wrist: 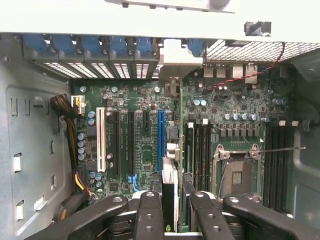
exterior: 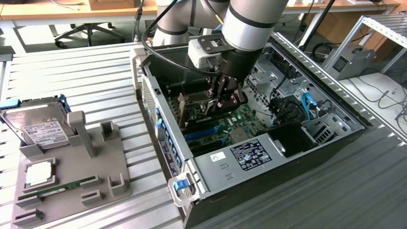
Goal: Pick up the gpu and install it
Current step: 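Insert the gpu into the slot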
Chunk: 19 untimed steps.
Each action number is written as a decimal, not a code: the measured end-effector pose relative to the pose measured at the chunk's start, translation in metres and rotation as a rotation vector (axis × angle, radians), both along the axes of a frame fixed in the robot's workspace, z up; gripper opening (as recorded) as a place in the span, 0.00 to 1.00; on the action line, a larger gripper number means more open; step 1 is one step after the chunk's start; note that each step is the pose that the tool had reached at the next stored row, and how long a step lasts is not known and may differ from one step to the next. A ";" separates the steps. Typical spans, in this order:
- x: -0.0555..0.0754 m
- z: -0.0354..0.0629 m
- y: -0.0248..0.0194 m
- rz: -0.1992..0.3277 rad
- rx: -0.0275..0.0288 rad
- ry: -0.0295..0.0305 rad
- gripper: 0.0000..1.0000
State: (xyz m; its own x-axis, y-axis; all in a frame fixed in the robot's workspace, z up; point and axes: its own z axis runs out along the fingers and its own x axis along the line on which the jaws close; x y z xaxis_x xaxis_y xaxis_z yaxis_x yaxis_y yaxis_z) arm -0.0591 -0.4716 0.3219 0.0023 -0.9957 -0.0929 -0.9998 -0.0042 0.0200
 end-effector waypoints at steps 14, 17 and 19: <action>-0.007 -0.0017 -0.0006 0.000 -0.0005 0.0000 0.26; -0.008 -0.0028 -0.0005 0.001 -0.0053 0.0000 0.26; -0.008 -0.0045 -0.0005 0.000 -0.0090 0.0000 0.26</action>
